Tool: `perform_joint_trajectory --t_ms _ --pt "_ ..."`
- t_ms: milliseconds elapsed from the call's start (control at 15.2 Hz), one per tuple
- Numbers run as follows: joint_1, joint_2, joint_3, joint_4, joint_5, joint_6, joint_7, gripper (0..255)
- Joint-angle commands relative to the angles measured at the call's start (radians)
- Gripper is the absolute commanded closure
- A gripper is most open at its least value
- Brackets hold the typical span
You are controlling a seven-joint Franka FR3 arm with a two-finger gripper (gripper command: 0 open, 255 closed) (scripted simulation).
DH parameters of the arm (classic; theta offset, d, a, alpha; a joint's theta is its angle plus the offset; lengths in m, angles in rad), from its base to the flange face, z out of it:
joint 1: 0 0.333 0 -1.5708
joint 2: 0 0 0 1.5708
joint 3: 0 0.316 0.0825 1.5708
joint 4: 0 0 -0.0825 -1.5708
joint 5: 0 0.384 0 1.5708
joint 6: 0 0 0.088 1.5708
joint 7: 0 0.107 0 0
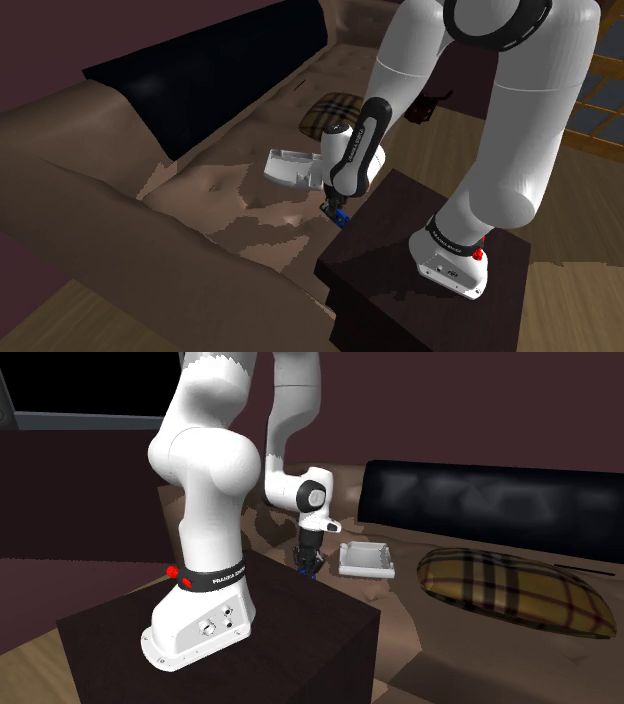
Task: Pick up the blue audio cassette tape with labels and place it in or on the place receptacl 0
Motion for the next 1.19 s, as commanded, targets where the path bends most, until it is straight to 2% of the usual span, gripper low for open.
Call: perform_joint_trajectory --t_ms 0,1122 --pt "-0.004 -0.033 0.004 -0.01 0.003 -0.023 -0.002 255" --pt "-0.02 -0.379 0.033 -0.069 0.05 -0.309 -0.027 255"
